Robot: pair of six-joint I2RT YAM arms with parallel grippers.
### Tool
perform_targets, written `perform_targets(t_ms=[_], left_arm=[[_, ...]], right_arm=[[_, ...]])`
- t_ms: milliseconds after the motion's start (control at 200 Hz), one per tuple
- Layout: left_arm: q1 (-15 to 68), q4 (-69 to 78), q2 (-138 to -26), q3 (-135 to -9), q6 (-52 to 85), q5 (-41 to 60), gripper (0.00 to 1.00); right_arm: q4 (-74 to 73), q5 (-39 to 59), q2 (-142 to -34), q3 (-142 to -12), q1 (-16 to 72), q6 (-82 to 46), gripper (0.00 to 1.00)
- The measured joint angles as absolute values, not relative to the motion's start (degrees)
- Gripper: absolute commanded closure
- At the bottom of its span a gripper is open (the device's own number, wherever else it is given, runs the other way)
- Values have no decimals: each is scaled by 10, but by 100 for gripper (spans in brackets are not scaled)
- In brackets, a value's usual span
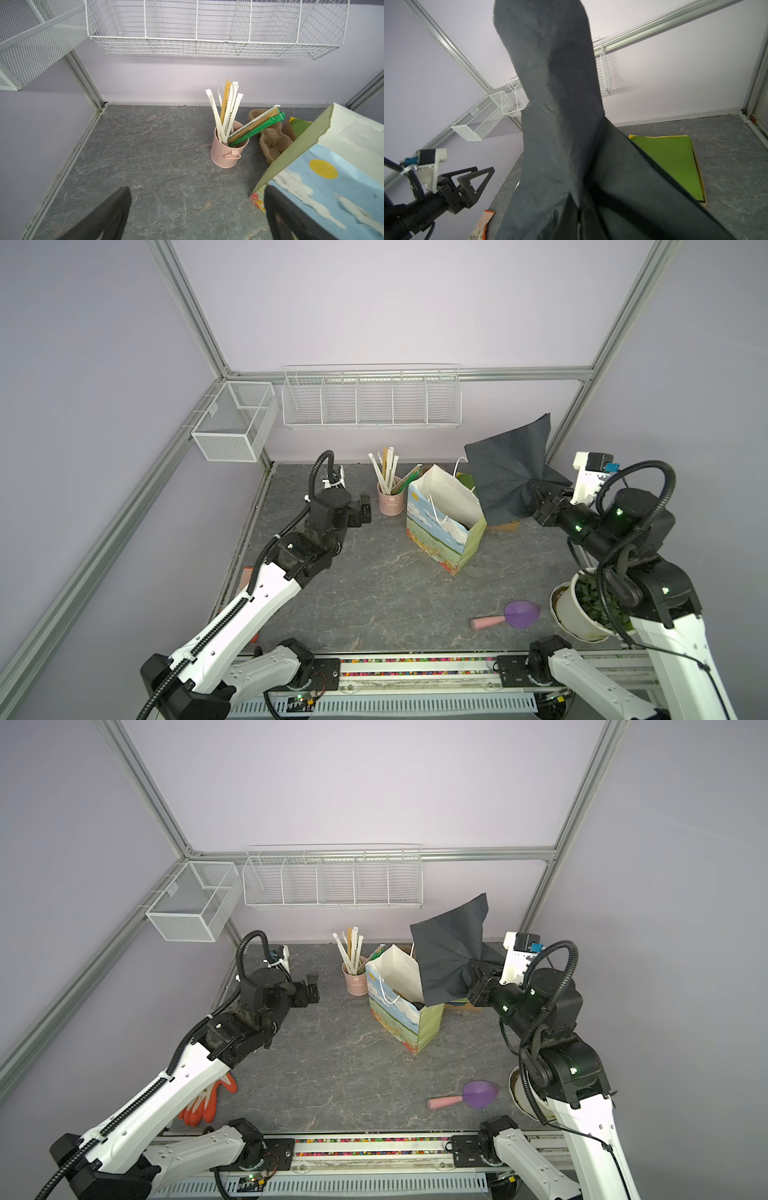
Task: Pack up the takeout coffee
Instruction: 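Carry the black napkin over the bag opening with the right gripper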
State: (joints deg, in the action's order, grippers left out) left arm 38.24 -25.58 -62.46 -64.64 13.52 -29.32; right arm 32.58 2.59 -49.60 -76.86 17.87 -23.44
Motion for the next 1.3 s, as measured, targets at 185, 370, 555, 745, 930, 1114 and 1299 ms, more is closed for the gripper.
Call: perform_targets(t_ms=[185, 370, 555, 745, 930, 1114, 1299], left_arm=[[381, -253, -625, -643, 135, -286, 1], [380, -249, -625, -642, 135, -284, 1], [380, -247, -625, -637, 137, -284, 1], [380, -246, -625, -636, 140, -282, 1], [380, -243, -625, -635, 140, -276, 1], [380, -243, -625, -634, 140, -270, 1], [380, -243, -625, -634, 140, -269, 1]], right_arm=[[328, 11, -541, -769, 227, -214, 93], [336, -17, -595, -775, 280, -194, 93], [350, -38, -640, -794, 307, -183, 93], [358, -54, -680, -811, 319, -177, 93], [378, -72, -724, -833, 322, -177, 93], [391, -81, -759, -839, 324, -178, 93], [395, -84, -783, -844, 324, -180, 93]])
